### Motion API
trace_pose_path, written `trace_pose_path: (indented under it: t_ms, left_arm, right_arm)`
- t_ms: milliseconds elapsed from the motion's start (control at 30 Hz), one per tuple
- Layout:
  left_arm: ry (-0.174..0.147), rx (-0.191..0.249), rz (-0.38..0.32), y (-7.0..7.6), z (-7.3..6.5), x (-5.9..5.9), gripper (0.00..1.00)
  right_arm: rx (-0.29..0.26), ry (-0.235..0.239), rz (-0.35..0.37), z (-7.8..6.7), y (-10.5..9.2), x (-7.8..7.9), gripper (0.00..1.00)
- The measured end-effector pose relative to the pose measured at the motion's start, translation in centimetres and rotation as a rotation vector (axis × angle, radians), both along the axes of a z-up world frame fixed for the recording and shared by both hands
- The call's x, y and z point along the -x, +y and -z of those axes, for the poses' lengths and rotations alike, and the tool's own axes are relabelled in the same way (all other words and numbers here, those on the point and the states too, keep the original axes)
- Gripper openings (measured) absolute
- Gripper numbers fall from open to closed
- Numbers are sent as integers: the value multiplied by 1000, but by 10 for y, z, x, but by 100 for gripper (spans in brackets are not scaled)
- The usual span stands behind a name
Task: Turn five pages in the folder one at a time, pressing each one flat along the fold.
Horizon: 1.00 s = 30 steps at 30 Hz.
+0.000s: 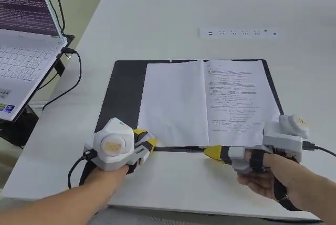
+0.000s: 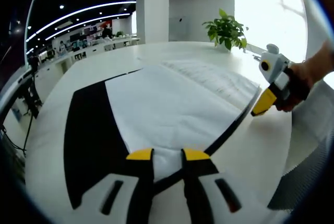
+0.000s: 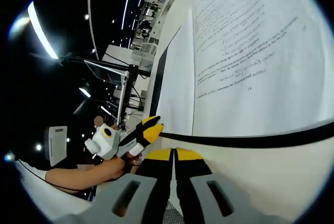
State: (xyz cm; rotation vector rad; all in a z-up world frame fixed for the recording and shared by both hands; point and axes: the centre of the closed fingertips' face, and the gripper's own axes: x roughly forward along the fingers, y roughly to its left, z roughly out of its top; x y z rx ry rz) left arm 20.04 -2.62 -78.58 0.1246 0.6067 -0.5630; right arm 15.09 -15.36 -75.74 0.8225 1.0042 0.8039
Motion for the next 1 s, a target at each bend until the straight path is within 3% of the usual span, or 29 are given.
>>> trace_pose_path:
  t_ms: [100,167,233,333,500,633,700,800,900,1000]
  left_arm:
    - [39,17,-5,0,-4,6,23]
    - [29,42,-21,3,-12,8,24]
    - [43,86,-44,6,-22,12,25]
    - [48,110,-47,12,-32,15,26]
    - [19,150,-81,26,-53,20,30]
    - [3,174,-99,30,-67,25,35]
    - [-19,183,-104,29,-76,28,42]
    - [-42,159,-109,27,-84,32,56]
    - [-55,133,-110,24,-88,37,69]
    - [-68,124,-112,21,-92,42,79]
  right_arm:
    - [43,-81,54,-19,-17,-12,19]
    - [64,-153,69,-37,-28,-16,22]
    - [95,-207,79,-53,-40,-16,24]
    - [117,-264,114,-70,-58,-16,27]
    - [192,-306,185,-80,-90,-14,31]
    - [277,-369,238,-90,-113,-15,35]
    - [343,-436,268,-98,-125,-18,41]
    - [413,-523,340,-109,-139,-22,57]
    - [483,-529,346,-102,-147,-20,69]
    - [500,-525,352,-96,-148,-15,72]
